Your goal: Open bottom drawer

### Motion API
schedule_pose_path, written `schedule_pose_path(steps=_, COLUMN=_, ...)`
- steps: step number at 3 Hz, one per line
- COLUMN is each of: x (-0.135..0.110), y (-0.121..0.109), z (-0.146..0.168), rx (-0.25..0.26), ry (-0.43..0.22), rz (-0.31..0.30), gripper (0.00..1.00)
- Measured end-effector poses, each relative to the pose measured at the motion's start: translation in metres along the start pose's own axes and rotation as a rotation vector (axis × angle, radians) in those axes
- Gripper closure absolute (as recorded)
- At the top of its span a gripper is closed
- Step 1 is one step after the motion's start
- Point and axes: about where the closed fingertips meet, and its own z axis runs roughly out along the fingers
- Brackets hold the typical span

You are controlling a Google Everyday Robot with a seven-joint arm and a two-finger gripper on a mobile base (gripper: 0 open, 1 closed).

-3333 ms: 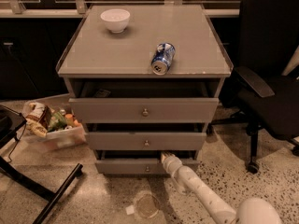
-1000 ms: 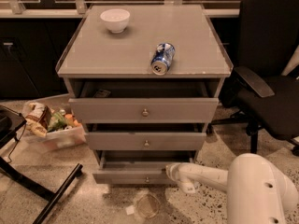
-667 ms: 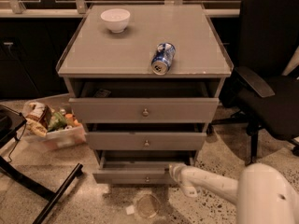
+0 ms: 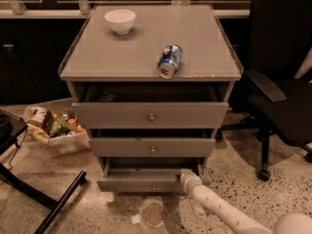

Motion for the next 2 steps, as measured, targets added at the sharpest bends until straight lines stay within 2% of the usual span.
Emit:
schedule_pose_path(steps=1, x=-0.0106, y=0.0049, z=-0.0017, rx=-0.004, ry=-0.04, rz=-0.067, gripper=1.0)
schedule_pose_path(steps=2, x=-0.0179, y=0.0109, z=0.0014, rx=0.021, ry=0.0, rz=-0.21, gripper=1.0)
